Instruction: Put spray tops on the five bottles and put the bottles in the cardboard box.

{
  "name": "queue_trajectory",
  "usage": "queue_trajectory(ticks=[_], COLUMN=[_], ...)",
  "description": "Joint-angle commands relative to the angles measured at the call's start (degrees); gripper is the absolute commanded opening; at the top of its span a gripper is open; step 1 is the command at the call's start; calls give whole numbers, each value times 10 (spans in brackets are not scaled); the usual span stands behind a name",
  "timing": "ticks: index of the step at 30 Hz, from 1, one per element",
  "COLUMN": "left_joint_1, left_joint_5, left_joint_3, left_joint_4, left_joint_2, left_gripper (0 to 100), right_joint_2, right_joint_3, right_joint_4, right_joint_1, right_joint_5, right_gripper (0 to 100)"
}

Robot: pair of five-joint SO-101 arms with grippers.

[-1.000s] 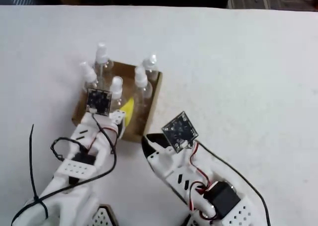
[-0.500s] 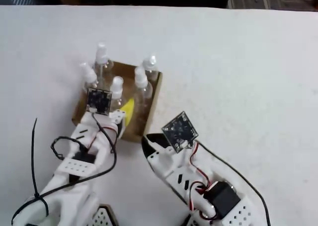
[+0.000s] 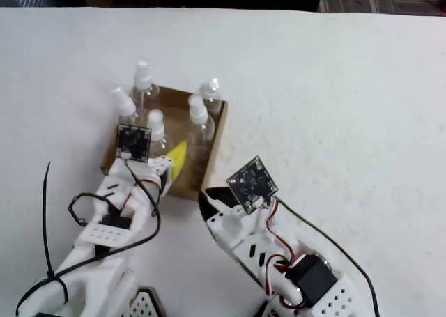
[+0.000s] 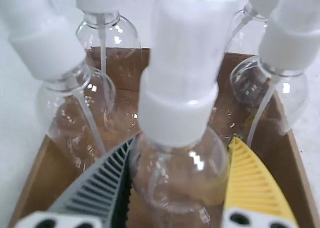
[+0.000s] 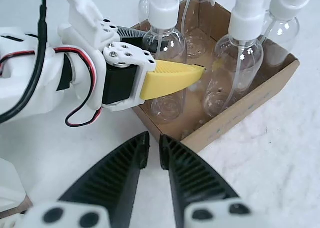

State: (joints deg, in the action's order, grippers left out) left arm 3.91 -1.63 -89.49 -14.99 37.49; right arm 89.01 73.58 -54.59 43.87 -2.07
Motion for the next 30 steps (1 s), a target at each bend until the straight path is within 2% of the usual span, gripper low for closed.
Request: queue_trajectory(ticks=[1, 12, 19, 30], left_joint_1=[-6, -5, -7, -7], left_joint_5=[6, 6, 5, 5], left_joint_3=[1, 9, 10, 10], left_joint_4=[-3, -3, -1, 0], left_joint_2=[-6, -6, -6, -6], left_gripper=[260, 263, 385, 381], right_joint_2=[5, 5, 5, 5], right_joint_3=[-4, -4, -4, 2], right_joint_4=[13, 13, 13, 14], right_joint_1=[-4, -4, -4, -4], right_joint_5=[5, 5, 5, 5], right_gripper=[16, 16, 16, 16])
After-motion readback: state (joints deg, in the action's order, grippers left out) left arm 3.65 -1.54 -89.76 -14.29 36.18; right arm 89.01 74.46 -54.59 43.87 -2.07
